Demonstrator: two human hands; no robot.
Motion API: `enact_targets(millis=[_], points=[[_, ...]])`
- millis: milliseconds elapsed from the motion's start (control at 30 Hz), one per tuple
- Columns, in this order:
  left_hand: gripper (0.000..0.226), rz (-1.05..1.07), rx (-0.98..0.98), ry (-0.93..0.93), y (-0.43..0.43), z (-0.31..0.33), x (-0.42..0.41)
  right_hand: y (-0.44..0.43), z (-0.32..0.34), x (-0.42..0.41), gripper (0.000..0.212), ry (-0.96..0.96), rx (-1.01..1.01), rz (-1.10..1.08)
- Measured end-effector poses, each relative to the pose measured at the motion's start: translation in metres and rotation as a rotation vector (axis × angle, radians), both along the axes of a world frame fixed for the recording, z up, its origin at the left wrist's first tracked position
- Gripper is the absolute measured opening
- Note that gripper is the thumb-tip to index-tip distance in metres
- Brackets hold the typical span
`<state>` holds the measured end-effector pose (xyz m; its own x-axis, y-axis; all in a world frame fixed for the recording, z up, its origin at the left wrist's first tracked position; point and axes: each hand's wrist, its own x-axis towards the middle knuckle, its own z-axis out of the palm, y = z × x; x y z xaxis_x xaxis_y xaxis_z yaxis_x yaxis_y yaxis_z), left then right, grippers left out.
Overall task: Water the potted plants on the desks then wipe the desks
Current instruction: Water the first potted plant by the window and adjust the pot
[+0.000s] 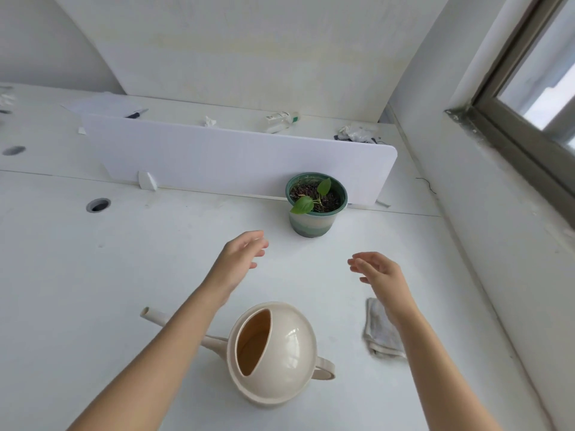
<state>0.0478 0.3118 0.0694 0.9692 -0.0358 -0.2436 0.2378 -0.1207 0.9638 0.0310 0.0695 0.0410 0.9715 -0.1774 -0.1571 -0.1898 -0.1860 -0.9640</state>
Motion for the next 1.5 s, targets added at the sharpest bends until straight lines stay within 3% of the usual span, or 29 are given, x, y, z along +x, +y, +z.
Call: enact_targets(millis=[133,333,600,733,833,900,1000,1133,1333,1433,1500], points=[[0.037,0.042,0.025,-0.009,-0.032,-0.013,0.054,0.001,-0.010,0.036,0.012,0.042,-0.032,-0.045],[0.046,0.108,0.014,0.006,-0.062,-0.041,0.114,-0.003,-0.030,0.094,0.028,0.096,-0.058,-0.143],[0.052,0.116,-0.069,0.075,-0.069,-0.087,0.178,-0.002,-0.046,0.146,0.037,0.011,0.009,-0.310],[0.055,0.096,-0.174,0.103,-0.081,-0.094,0.196,0.005,-0.056,0.159,0.041,-0.009,0.089,-0.230],[0.080,0.112,-0.243,0.142,-0.087,-0.100,0.201,0.010,-0.062,0.164,0.042,-0.076,0.144,-0.174],[0.085,0.102,-0.264,0.136,-0.089,-0.104,0.199,0.012,-0.064,0.165,0.042,-0.086,0.157,-0.178],[0.080,0.064,-0.281,0.139,-0.094,-0.098,0.191,0.013,-0.066,0.168,0.043,-0.079,0.133,-0.172],[0.044,-0.008,-0.235,0.098,-0.098,-0.093,0.177,0.001,-0.050,0.180,0.040,-0.037,0.074,-0.126],[0.052,0.131,-0.189,0.092,-0.078,-0.110,0.183,-0.014,-0.045,0.170,0.056,0.090,0.030,-0.150],[0.059,0.116,-0.202,0.075,-0.076,-0.100,0.198,-0.008,-0.044,0.161,0.049,0.075,0.051,-0.132],[0.077,0.062,-0.179,0.059,-0.081,-0.094,0.209,-0.002,-0.044,0.161,0.042,0.033,0.061,-0.094]])
